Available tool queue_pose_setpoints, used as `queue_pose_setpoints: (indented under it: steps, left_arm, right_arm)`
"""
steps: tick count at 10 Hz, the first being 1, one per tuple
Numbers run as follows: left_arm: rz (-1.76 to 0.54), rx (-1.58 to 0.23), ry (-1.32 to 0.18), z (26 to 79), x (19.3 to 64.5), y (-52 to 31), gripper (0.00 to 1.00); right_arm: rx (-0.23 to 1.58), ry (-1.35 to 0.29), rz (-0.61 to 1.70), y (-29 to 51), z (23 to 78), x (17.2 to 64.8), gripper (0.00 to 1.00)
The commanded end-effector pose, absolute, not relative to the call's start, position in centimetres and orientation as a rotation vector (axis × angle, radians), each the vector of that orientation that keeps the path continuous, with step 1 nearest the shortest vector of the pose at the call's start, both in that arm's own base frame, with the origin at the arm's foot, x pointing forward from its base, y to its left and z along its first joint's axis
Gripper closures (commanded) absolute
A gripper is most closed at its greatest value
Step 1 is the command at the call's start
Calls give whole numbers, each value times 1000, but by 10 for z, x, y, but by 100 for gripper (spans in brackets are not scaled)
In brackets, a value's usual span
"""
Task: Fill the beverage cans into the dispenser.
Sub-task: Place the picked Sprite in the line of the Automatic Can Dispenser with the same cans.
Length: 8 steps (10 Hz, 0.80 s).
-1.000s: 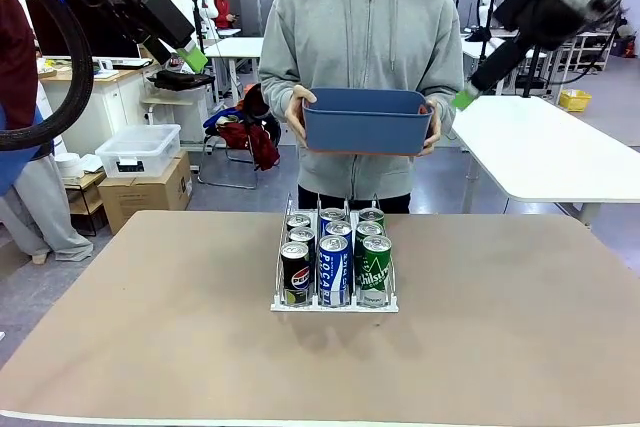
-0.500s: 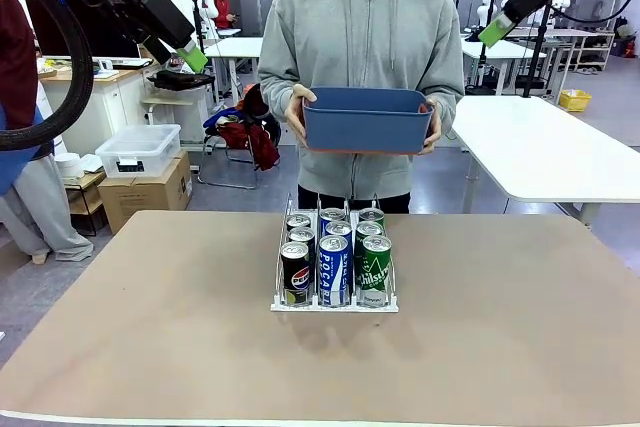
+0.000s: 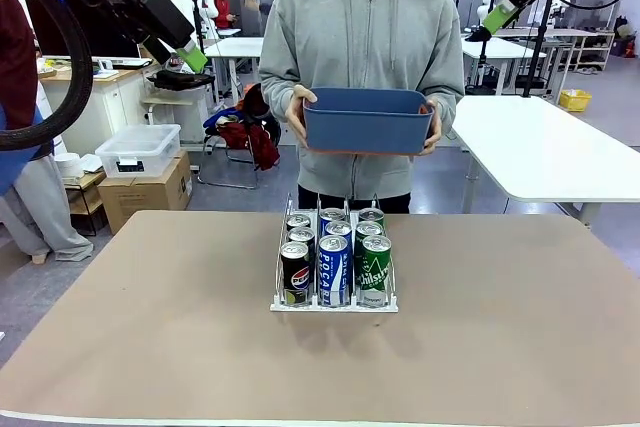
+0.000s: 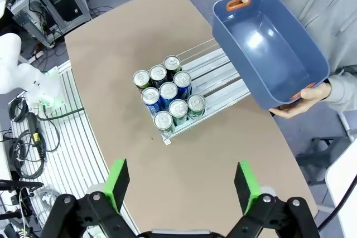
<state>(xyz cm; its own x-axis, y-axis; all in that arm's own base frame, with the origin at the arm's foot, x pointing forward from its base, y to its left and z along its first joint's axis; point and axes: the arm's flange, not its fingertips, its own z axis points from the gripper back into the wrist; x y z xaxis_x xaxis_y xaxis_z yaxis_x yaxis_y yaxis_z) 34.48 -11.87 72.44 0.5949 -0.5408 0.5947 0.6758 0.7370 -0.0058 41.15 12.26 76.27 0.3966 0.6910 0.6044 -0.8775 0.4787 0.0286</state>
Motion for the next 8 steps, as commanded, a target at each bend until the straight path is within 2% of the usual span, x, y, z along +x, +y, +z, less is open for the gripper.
queue_pose_setpoints:
  steps: [1,8]
  left_arm:
    - [-719,-257,-604,724,345,-117,0]
    - [-719,-257,-604,724,345,-117,0]
  right_arm:
    - [377,-576,1024,119,762,403,0]
    - [377,-576,1024,119,762,403,0]
